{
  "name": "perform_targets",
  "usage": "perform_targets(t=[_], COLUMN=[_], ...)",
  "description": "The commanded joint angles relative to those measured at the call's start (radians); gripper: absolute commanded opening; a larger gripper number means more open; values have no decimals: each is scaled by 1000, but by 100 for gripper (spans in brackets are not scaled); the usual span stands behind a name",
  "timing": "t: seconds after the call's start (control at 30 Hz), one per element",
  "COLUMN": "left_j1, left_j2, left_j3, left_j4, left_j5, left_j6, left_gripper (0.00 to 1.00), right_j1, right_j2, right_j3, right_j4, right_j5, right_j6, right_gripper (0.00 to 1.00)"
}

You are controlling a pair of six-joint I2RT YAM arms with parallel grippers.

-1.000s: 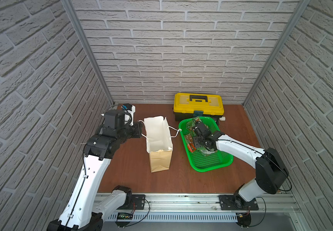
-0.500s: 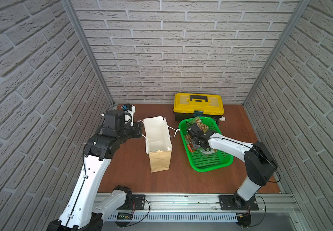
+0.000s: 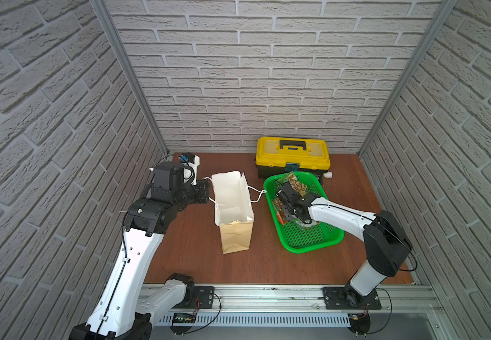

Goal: Place the condiment packets inside the bag
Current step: Pick up the condiment packet from the storage box.

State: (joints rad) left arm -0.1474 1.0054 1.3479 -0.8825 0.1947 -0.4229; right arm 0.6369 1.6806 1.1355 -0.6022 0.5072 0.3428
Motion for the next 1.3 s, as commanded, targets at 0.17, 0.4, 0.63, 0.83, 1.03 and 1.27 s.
perform_targets(t=[0.17,0.4,0.63,0.83,1.03,1.27], left_j1=[5,5,5,5,5,5], left_j2=[-14,-18,-20,-25,-30,-28], left_j3=[-16,-18,-15,-15,-15,-15], left_j4=[29,28,23,18,16,16], left_j5=[4,4,3,3,1,-1], left_j6=[6,6,6,6,7,7], left_gripper=[6,6,6,6,6,6], right_j1=[16,50,55,50,50,60], right_j2=[-25,-64,-70,9,7,-43], right_j3=[-30,-44,-53,-23,-27,-52], right_j4=[-28,-2,1,-63,-75,-36], right_j5=[43,33,50,111,142,109], right_j6=[-9,-39,-33,-15,-4,-42], right_gripper=[67,69,69,66,64,68])
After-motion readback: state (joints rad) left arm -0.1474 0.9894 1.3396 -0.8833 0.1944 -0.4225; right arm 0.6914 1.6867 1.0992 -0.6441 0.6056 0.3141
